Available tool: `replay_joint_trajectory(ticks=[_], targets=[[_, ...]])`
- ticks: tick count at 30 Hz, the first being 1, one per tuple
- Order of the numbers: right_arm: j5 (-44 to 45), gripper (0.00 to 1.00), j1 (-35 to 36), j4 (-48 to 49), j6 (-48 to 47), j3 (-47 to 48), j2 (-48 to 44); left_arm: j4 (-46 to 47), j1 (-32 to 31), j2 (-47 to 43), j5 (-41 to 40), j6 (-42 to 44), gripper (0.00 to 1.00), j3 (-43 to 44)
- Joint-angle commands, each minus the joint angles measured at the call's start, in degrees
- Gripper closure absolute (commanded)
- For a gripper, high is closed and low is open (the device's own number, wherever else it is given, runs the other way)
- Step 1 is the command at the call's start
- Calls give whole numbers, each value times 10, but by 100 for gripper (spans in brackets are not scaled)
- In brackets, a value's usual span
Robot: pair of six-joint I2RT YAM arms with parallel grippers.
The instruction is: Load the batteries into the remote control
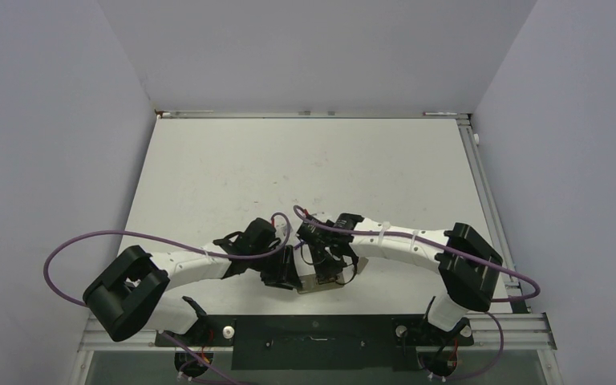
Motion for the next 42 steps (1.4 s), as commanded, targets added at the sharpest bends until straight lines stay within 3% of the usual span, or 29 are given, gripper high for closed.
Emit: replay_joint_trajectory(ticks=[1, 5, 12, 42], targets=[[59, 82, -14, -26, -2, 22, -33, -8, -1, -11, -4, 11, 63, 28], [77, 76, -22, -30, -4, 14, -32, -14, -2, -12, -4, 11, 61, 34], [65, 76, -25, -8, -6, -4, -25, -14, -3, -9, -2, 6, 61, 38], [23, 85, 4, 14, 12, -61, -10, 23, -17, 18, 2, -17, 57, 35]])
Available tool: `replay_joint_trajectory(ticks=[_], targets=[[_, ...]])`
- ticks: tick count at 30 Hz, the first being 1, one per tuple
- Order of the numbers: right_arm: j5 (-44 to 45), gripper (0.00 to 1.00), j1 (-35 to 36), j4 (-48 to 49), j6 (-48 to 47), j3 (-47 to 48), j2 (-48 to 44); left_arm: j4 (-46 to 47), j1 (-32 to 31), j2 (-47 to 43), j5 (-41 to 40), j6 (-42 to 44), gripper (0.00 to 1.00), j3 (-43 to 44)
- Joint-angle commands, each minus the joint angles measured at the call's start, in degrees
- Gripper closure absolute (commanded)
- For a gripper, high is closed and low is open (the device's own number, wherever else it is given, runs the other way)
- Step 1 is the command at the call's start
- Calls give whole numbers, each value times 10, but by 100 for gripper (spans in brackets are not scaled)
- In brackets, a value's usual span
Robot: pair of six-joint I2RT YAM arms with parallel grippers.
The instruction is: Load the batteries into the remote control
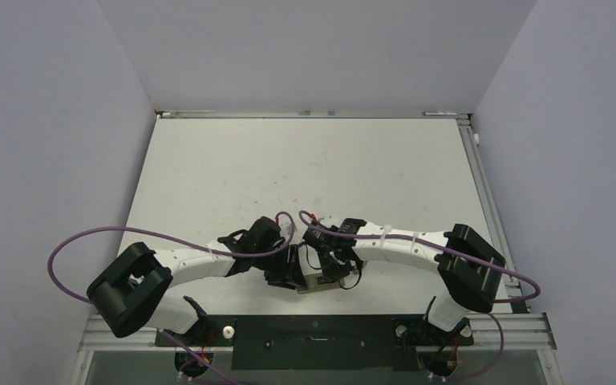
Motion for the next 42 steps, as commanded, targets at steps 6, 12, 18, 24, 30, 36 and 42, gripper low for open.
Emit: replay_joint_trajectory(ticks=[6, 12, 18, 24, 30, 36, 42], targets=[[-16, 85, 11, 2, 11, -23, 4, 40, -3, -2, 0, -11, 57, 5], [-22, 85, 12, -2, 8, -23, 11, 45, -6, -3, 0, -13, 57, 2], [-20, 85, 12, -3, 4, -5, 24, 47, -6, -5, 0, -13, 57, 0], [-2, 85, 14, -20, -5, 21, 49, 46, -7, -9, -1, -11, 57, -4], [15, 85, 33, -41, -11, 37, 71, 49, -7, -9, 0, -11, 57, -9], [27, 85, 54, -56, -9, 48, 97, 52, -7, -5, 3, -11, 56, -10], [33, 85, 53, -57, -5, 52, 90, 50, -7, -9, 1, -9, 55, -11]])
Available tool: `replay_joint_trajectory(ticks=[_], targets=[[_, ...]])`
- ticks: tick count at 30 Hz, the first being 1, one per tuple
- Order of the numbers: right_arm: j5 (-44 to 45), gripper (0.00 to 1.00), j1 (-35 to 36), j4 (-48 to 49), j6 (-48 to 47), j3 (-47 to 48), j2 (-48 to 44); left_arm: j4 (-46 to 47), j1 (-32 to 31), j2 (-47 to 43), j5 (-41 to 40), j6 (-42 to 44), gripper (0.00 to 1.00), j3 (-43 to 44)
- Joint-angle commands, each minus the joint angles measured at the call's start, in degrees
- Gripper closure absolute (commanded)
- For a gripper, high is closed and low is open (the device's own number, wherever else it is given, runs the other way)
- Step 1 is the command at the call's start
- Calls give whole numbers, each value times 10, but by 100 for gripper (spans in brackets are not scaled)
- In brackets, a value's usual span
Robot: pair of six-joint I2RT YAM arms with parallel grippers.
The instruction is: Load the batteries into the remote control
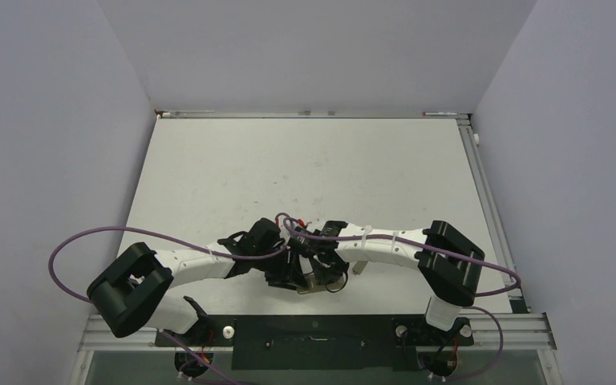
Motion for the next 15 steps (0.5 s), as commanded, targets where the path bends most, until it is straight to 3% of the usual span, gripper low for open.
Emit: replay_joint_trajectory(ticks=[1, 15], targets=[[-7, 85, 12, -12, 5, -8, 21, 24, -2, -10, 0, 2, 54, 0], [34, 83, -8, -23, 6, 18, -34, -40, -2, -39, -27, 16, 52, 21]])
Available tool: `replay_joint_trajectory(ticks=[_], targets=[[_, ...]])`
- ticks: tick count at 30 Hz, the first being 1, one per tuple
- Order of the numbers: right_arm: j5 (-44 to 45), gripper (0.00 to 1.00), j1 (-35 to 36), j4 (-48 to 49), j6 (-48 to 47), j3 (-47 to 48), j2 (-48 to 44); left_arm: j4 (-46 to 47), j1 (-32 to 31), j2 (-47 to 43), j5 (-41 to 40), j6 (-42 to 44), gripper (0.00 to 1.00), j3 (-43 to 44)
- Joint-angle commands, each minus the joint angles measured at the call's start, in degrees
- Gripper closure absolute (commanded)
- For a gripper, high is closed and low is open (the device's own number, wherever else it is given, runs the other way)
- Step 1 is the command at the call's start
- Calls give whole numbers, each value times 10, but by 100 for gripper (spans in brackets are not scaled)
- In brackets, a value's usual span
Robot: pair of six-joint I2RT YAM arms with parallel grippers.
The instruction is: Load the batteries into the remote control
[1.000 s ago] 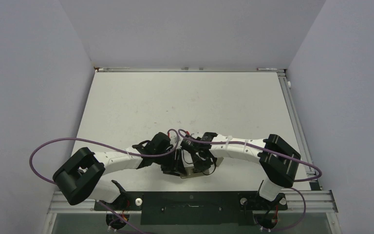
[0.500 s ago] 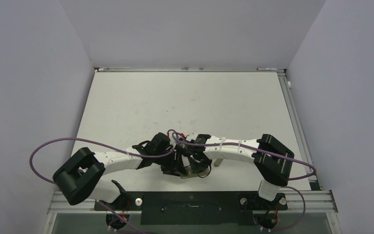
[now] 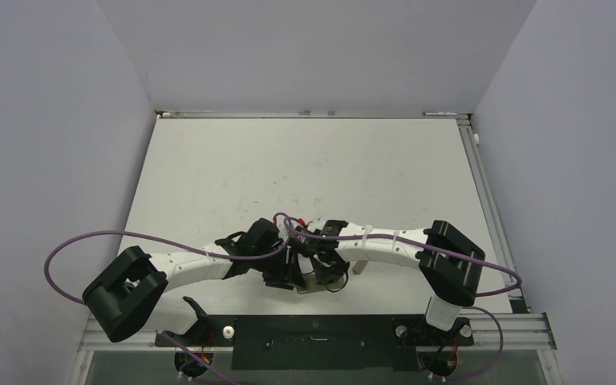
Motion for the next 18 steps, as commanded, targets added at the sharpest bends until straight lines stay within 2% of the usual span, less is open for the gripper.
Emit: replay_joint_trajectory(ticks=[1, 10, 18], targets=[[31, 83, -4, -13, 6, 16, -37, -23, -2, -29, -13, 9, 51, 21], [50, 82, -27, 0, 2, 2, -92, -65, -15, -71, -21, -1, 49, 22], [57, 80, -51, 29, -27, -25, -120, -63, -62, -86, -23, -47, 49, 28]])
